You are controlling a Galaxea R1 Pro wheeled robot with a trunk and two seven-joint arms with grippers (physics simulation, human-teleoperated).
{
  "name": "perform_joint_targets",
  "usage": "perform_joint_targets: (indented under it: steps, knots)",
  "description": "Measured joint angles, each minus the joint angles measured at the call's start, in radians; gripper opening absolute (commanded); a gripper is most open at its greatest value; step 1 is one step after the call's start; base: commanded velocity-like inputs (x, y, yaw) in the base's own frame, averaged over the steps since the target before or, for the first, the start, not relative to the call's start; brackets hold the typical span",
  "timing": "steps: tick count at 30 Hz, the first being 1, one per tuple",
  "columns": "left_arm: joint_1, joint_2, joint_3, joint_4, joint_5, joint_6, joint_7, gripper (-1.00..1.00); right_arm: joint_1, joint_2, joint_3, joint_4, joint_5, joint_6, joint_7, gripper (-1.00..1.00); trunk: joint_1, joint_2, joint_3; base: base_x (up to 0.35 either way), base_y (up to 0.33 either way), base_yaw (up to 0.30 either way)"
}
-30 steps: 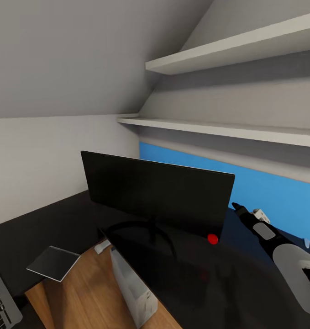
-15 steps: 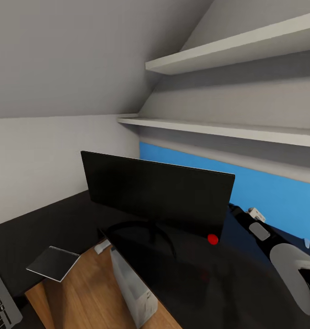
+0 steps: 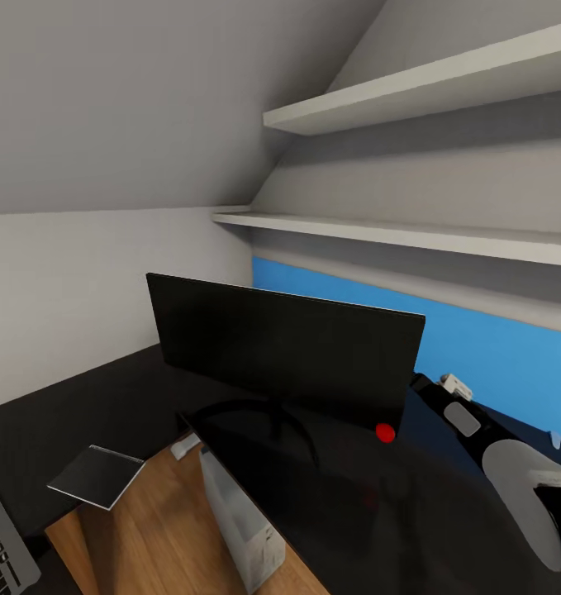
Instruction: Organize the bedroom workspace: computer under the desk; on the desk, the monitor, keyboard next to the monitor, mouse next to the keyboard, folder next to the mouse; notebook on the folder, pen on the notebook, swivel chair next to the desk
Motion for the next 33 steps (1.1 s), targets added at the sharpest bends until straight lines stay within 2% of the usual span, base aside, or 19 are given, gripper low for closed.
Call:
perform_joint_targets:
  steps: [4, 8, 9, 17, 19, 22, 27, 33]
  knots:
    - [0.000, 0.000, 0.000, 0.000, 0.000, 0.000, 0.000, 1.00, 0.000, 0.000, 0.001, 0.000, 0.016, 0.000, 0.000, 1.00, 0.000, 0.000, 0.000, 0.000, 0.000, 0.000]
    - [0.000, 0.000, 0.000, 0.000, 0.000, 0.001, 0.000, 1.00, 0.000, 0.001, 0.001, 0.000, 0.054, -0.001, 0.000, 1.00, 0.000, 0.000, 0.000, 0.000, 0.000, 0.000]
    - [0.000, 0.000, 0.000, 0.000, 0.000, 0.002, -0.001, 1.00, 0.000, 0.002, 0.002, 0.000, 0.080, -0.002, -0.001, 1.00, 0.000, 0.000, 0.000, 0.000, 0.000, 0.000]
    - [0.000, 0.000, 0.000, 0.000, 0.000, 0.004, -0.001, 1.00, 0.000, 0.011, 0.003, 0.000, 0.161, -0.004, 0.000, 1.00, 0.000, 0.000, 0.000, 0.000, 0.000, 0.000]
    - [0.000, 0.000, 0.000, 0.000, 0.000, 0.004, -0.001, 1.00, 0.000, 0.029, 0.002, 0.000, 0.202, -0.005, 0.000, 1.00, 0.000, 0.000, 0.000, 0.000, 0.000, 0.000]
    - [0.000, 0.000, 0.000, 0.000, 0.000, 0.004, 0.000, 1.00, 0.000, 0.054, 0.001, -0.002, 0.298, -0.006, 0.000, 1.00, 0.000, 0.000, 0.000, 0.000, 0.000, 0.000]
    - [0.000, 0.000, 0.000, 0.000, 0.000, 0.004, 0.000, 1.00, 0.000, 0.061, 0.000, -0.002, 0.334, -0.006, 0.001, 1.00, 0.000, 0.000, 0.000, 0.000, 0.000, 0.000]
    - [0.000, 0.000, 0.000, 0.000, 0.000, 0.004, -0.001, 1.00, 0.000, 0.062, 0.003, -0.002, 0.348, -0.018, 0.002, 1.00, 0.000, 0.000, 0.000, -0.020, 0.000, 0.000]
